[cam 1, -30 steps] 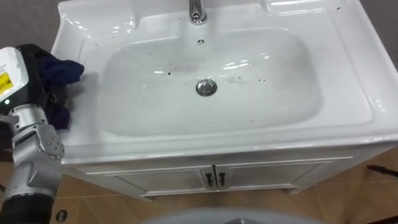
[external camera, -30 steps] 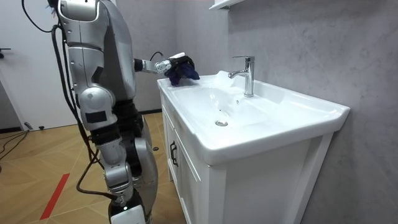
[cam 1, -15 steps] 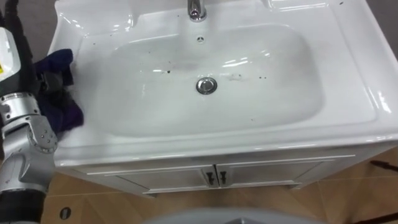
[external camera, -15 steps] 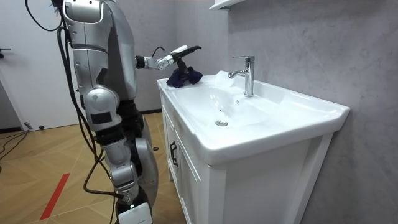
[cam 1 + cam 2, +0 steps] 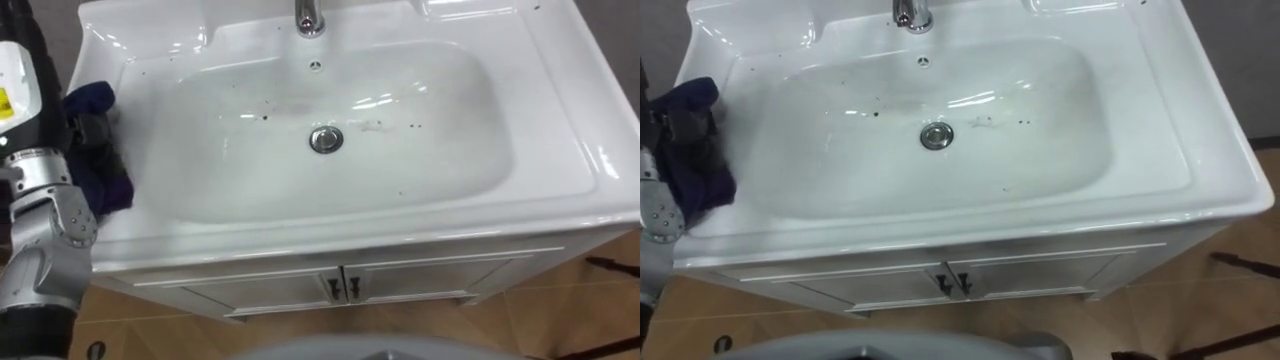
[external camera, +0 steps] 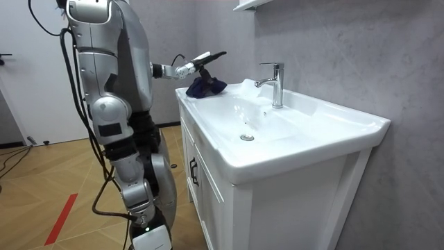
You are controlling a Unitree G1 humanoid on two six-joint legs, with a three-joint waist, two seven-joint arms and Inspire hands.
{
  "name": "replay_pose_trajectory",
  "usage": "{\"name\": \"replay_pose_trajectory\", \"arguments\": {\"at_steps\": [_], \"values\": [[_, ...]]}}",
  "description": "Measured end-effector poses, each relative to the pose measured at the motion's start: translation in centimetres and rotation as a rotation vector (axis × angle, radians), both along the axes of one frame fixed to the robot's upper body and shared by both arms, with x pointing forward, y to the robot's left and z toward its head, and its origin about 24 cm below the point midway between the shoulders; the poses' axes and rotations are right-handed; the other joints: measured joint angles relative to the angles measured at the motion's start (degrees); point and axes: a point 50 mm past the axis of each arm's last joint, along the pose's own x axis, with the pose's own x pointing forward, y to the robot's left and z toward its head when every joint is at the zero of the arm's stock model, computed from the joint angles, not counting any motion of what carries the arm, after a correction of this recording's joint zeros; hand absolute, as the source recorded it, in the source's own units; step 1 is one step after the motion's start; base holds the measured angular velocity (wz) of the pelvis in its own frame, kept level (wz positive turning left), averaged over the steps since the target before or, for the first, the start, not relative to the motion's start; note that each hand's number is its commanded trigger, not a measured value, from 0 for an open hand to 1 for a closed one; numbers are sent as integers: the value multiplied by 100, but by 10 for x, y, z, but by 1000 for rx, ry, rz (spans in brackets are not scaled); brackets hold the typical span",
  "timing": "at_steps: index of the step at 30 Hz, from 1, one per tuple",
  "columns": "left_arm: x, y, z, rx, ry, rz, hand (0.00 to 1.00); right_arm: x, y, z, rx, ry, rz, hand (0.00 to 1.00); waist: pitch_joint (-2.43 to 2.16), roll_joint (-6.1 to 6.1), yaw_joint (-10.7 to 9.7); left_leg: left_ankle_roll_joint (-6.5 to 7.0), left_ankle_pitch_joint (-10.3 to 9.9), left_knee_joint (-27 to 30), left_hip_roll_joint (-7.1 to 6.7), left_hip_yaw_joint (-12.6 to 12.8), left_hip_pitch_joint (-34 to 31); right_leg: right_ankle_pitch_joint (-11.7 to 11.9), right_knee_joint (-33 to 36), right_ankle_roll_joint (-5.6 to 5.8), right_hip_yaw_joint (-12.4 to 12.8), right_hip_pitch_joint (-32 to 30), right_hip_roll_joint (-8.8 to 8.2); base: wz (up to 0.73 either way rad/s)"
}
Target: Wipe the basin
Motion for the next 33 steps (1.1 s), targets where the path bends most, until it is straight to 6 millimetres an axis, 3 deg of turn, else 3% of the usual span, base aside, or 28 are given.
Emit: {"name": "replay_pose_trajectory", "arguments": {"at_steps": [2, 5, 9, 17, 24, 33], "values": [[0, -2, 2, -159, -59, 15, 0, -2, 0, 0, -1, 5, -5, 0, 0, -17, -13, 1, 1, 0, 0, -4, 8, 0, 10, 0, -1, 5, -2, 0], [3, -7, 11, -391, -163, 8, 0, -6, 4, -2, 5, 17, 5, 0, 34, -102, -2, 2, 1, -1, 0, -8, 61, -5, 5, 2, -3, 71, 0, 0], [6, -13, 27, -531, -259, -59, 0, -6, 8, -3, 17, 20, 15, 0, 23, -165, 3, 4, 2, 0, -4, -7, 82, -8, 6, 6, 9, 88, -1, 0], [4, -9, 44, -553, -358, -79, 0, -9, 10, -4, 32, 22, 5, 0, 14, -193, 15, 4, 3, 0, -3, -2, 86, -7, 6, 6, 28, 85, 2, 0], [-7, 5, 76, -499, -562, -54, 0, -10, 9, -3, 36, 24, 6, 0, 11, -134, 52, 4, 3, -31, -6, -12, 92, -8, -11, 8, 29, 84, 2, -1], [-30, 34, 82, -443, -673, 122, 0, -15, 4, -2, 5, 5, -61, 0, 0, -37, 300, 5, 7, -79, -11, -12, 144, -13, 0, 14, 68, 92, 8, -3]]}}
